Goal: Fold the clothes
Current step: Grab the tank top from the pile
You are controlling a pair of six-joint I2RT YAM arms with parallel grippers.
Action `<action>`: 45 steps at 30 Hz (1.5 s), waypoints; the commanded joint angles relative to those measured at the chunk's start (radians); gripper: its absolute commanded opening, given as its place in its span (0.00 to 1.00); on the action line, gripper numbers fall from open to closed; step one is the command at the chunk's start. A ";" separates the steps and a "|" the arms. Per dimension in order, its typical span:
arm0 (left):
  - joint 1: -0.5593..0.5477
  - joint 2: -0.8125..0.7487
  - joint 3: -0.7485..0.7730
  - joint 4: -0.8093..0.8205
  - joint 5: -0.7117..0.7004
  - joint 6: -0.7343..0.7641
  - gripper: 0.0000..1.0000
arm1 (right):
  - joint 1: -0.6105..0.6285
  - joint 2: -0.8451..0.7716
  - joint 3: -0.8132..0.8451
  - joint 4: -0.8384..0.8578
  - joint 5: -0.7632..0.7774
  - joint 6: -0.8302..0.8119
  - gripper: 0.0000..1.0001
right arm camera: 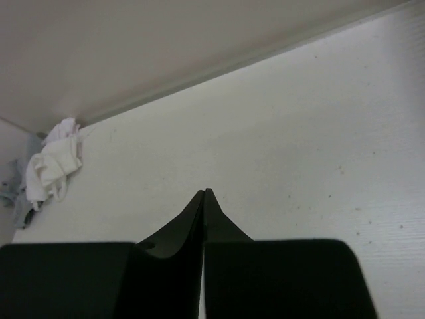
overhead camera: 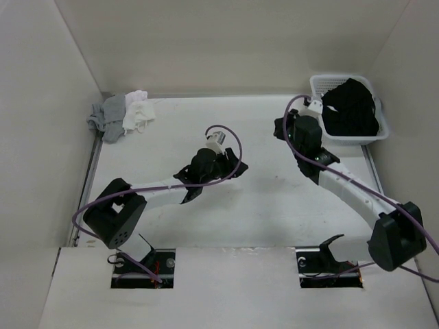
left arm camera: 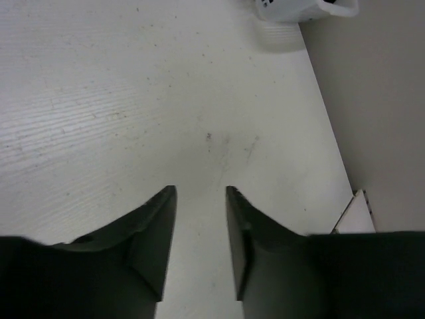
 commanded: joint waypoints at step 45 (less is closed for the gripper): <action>-0.015 0.059 0.009 0.050 -0.147 0.152 0.48 | -0.743 0.949 0.928 -0.226 -0.118 0.012 0.42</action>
